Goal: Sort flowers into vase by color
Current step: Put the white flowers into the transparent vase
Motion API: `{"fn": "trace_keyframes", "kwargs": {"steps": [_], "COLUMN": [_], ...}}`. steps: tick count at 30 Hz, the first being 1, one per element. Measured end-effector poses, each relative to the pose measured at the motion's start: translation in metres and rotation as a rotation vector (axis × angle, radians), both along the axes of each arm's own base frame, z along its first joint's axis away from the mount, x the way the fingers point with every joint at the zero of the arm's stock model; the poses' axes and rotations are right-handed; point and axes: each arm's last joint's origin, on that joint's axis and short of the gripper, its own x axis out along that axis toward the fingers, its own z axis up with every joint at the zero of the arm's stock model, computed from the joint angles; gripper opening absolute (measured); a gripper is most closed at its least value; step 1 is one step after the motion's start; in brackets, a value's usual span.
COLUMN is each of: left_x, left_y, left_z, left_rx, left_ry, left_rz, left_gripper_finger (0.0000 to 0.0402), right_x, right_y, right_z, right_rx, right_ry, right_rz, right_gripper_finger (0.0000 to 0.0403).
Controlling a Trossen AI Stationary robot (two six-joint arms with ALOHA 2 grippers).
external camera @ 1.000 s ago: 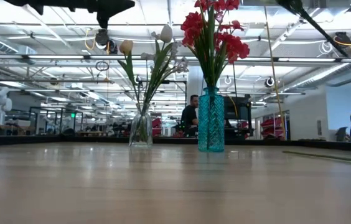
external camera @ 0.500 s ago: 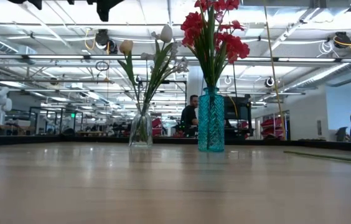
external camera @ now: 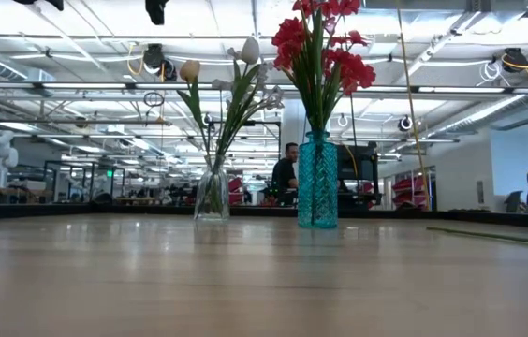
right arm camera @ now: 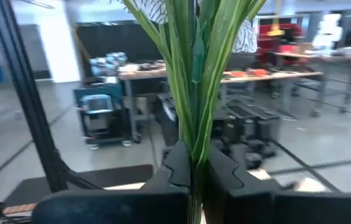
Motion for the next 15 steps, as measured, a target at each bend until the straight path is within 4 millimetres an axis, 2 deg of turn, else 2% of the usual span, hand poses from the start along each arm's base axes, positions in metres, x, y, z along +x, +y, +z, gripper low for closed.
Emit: {"fn": "trace_keyframes", "kwargs": {"steps": [9, 15], "left_x": [0.000, 0.000], "left_y": [0.000, -0.002], "left_z": [0.000, 0.000], "left_rx": [-0.022, -0.012], "left_ry": [-0.001, -0.002], "left_rz": [-0.006, -0.057], "left_gripper_finger": [0.0164, 0.0164], "right_x": [0.059, 0.088], "right_y": [-0.041, -0.060], "right_z": [-0.037, -0.065], "right_rx": [0.020, 0.062], "right_ry": [0.065, 0.125], "right_rz": [0.021, 0.029], "right_gripper_finger": [0.0002, 0.0002]}}
